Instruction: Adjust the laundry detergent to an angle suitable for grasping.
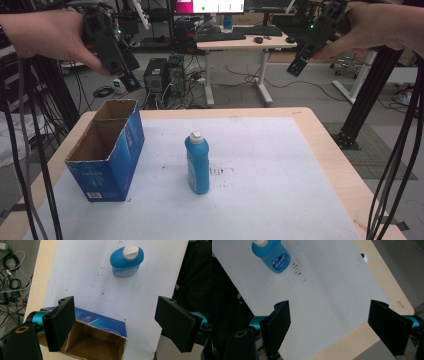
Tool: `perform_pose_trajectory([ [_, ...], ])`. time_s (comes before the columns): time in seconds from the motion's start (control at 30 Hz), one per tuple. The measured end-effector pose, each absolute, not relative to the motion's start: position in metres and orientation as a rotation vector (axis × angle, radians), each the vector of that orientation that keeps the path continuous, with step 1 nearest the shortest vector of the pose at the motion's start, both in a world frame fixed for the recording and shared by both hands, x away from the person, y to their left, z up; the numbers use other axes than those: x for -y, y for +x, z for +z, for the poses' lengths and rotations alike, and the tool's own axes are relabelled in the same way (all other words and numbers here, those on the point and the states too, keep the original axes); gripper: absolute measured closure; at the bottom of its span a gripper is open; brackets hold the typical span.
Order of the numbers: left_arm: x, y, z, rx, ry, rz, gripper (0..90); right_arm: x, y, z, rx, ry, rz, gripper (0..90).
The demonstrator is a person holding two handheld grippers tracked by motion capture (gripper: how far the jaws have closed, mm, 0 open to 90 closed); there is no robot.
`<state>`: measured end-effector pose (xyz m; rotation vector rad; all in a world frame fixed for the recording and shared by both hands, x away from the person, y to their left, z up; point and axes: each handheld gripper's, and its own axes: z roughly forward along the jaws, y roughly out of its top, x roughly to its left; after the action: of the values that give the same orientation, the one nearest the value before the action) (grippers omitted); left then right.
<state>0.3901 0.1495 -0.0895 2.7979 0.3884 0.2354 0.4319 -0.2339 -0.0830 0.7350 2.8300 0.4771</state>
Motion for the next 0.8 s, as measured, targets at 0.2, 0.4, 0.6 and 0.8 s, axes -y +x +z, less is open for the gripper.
perform_pose_trajectory([
  [0.2, -0.148, 0.390, -0.090, -0.385, 2.806, 0.224, 17.0, 0.230, 0.428, -0.090, -2.831, 0.733, 0.488, 17.6],
  [0.4, -0.147, 0.390, -0.090, -0.381, 2.810, 0.223, 17.0, 0.221, 0.423, -0.096, -2.828, 0.750, 0.510, 17.6],
  [0.6, -0.147, 0.389, -0.090, -0.379, 2.812, 0.221, 17.0, 0.212, 0.420, -0.104, -2.829, 0.743, 0.532, 17.6],
  [0.8, -0.146, 0.389, -0.091, -0.383, 2.815, 0.218, 17.0, 0.204, 0.419, -0.117, -2.843, 0.734, 0.536, 17.6],
])
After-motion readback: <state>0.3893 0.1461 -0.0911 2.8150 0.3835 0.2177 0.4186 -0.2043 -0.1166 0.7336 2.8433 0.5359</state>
